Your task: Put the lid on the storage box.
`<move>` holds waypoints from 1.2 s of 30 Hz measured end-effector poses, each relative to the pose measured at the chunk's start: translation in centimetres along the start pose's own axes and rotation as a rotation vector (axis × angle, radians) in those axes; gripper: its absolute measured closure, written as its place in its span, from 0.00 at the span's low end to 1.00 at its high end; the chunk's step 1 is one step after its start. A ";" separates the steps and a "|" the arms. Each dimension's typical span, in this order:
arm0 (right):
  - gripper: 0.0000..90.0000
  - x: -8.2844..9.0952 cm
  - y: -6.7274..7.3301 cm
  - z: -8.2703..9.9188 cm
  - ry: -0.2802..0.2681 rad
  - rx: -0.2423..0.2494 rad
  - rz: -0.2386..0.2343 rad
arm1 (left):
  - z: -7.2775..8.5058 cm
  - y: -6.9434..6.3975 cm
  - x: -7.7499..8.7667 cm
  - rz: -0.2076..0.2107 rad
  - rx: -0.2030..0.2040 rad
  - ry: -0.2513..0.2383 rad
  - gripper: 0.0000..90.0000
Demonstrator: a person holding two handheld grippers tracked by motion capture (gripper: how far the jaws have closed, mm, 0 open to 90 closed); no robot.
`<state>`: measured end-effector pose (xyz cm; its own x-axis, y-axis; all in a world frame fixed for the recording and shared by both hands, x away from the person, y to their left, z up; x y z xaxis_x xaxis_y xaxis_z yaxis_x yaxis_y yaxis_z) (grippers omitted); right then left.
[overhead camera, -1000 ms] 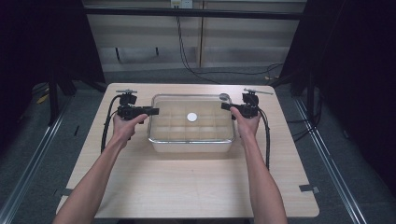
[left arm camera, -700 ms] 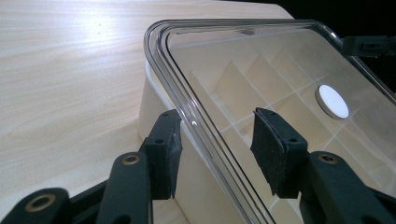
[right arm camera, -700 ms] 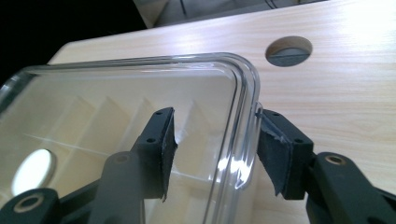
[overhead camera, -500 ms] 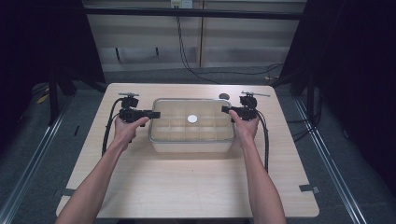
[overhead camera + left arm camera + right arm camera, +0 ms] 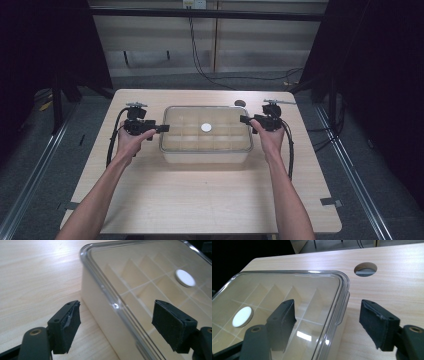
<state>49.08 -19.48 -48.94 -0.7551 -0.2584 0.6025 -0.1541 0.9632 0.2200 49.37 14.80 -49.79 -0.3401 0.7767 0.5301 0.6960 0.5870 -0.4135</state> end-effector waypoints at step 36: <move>0.27 11.9 1.6 8.3 -0.053 0.092 -0.088 | 7.6 -5.1 8.2 -0.015 -0.089 -0.028 0.32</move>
<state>34.54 -20.40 -47.73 -0.7684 -0.3407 0.5417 -0.2777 0.9402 0.1974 38.20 19.89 -48.98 -0.3674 0.7749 0.5143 0.7437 0.5768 -0.3379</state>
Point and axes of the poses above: each handheld gripper's, and its own axes: x roughly backward along the jaws, z roughly out of its underside, y roughly to its left, the point moved 9 cm from there along -x, roughly forward along the jaws, and after that the axes turned 11 degrees about z, right-handed, at the moved point
